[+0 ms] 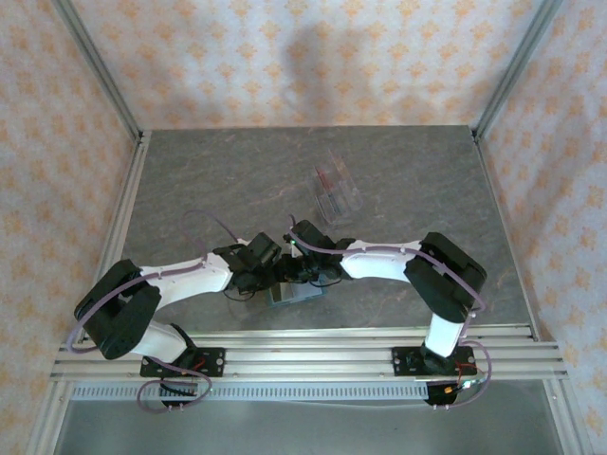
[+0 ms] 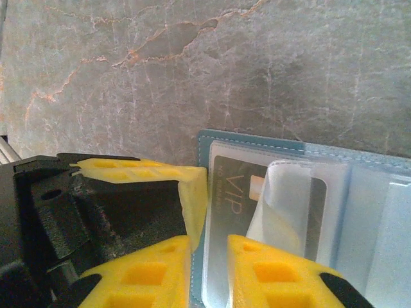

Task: Put the credit cards into the card holder

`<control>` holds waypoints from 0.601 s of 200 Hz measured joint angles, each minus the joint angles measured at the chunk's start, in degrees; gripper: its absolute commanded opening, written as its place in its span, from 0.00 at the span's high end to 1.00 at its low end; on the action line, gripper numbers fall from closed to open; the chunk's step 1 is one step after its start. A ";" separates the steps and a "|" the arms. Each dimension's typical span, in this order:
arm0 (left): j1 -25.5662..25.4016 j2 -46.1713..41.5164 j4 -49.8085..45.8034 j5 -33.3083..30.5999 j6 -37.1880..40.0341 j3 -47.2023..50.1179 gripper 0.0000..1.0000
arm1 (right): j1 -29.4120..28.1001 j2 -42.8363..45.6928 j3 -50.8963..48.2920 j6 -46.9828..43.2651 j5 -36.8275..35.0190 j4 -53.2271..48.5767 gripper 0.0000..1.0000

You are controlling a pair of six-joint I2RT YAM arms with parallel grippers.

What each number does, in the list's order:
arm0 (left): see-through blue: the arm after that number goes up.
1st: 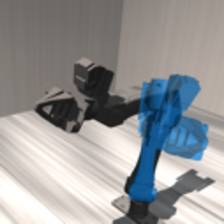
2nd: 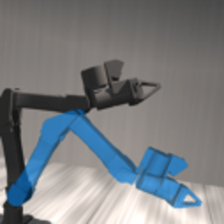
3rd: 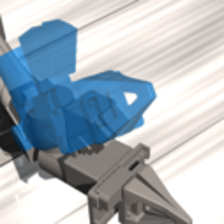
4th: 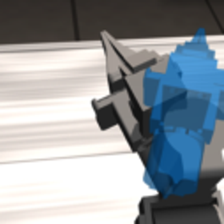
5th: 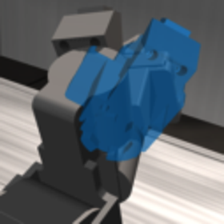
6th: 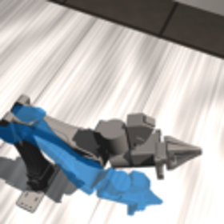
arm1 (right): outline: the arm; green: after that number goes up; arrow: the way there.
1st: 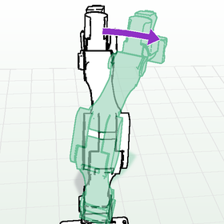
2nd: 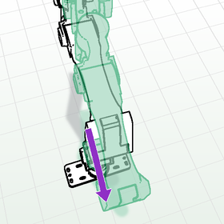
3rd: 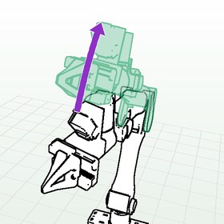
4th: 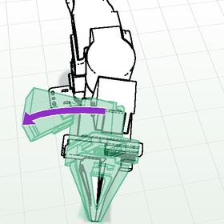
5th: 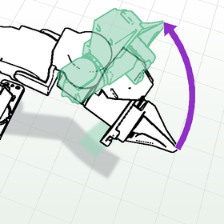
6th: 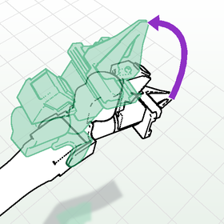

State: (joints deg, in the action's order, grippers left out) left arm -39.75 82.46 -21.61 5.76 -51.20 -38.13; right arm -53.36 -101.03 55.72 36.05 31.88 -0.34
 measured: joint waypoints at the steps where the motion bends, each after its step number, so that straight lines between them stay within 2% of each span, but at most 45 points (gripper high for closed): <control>1: 0.00 0.00 0.00 0.00 0.00 0.00 0.97 | 0.02 0.00 -0.02 0.11 0.04 0.00 0.76; 66: 0.00 -2.38 -0.24 -0.20 -0.35 1.62 0.95 | 0.22 -2.95 0.76 1.75 3.52 3.19 0.75; 120: 0.00 -6.21 -4.24 -0.83 -0.35 2.62 0.95 | -0.11 -5.03 3.54 2.95 4.57 4.76 0.75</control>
State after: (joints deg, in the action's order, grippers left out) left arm -39.75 76.25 -25.85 4.93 -51.55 -35.51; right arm -53.47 -106.06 59.27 39.00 36.45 4.43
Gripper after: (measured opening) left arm 0.050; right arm 0.251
